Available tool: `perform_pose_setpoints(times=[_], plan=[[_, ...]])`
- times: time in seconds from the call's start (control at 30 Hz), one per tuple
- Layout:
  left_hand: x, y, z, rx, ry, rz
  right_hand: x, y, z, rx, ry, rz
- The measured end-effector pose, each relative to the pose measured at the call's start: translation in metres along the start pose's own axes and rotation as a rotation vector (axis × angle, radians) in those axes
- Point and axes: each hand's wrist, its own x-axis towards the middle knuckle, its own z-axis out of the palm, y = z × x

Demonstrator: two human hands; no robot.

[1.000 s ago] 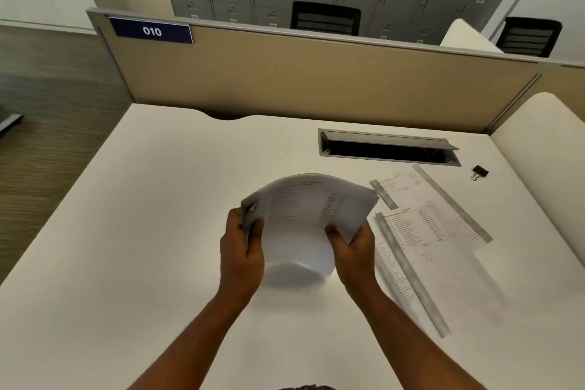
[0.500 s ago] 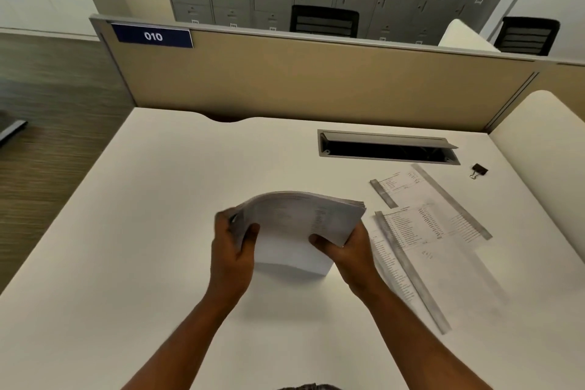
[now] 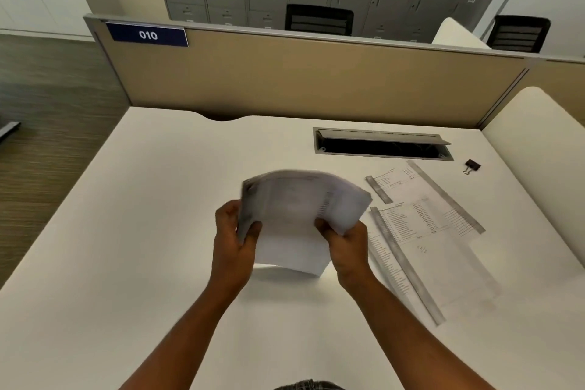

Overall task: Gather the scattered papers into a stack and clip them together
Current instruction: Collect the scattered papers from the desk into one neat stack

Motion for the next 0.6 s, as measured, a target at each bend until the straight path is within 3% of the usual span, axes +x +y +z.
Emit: perform_pose_setpoints(times=[0.07, 0.17, 0.2, 0.3, 0.4, 0.6], plan=[[-0.005, -0.009, -0.003, -0.024, 0.099, -0.044, 0.000, -0.002, -0.004, 0.214, 0.041, 0.035], [-0.021, -0.032, -0.007, -0.097, 0.288, -0.287, -0.002, -0.003, -0.004, 0.454, -0.007, 0.100], [-0.025, -0.036, -0.008, -0.160, 0.269, -0.373, -0.005, -0.004, -0.003, 0.496, -0.035, 0.119], [-0.027, -0.041, -0.006, -0.395, 0.016, -0.486, -0.011, -0.004, -0.002, 0.525, -0.091, 0.147], [-0.025, -0.038, -0.008, -0.468, 0.003, -0.392, -0.012, 0.000, -0.008, 0.512, -0.143, 0.163], [-0.010, -0.041, -0.031, -0.133, 0.230, -0.200, 0.008, 0.002, -0.041, 0.418, -0.107, 0.153]])
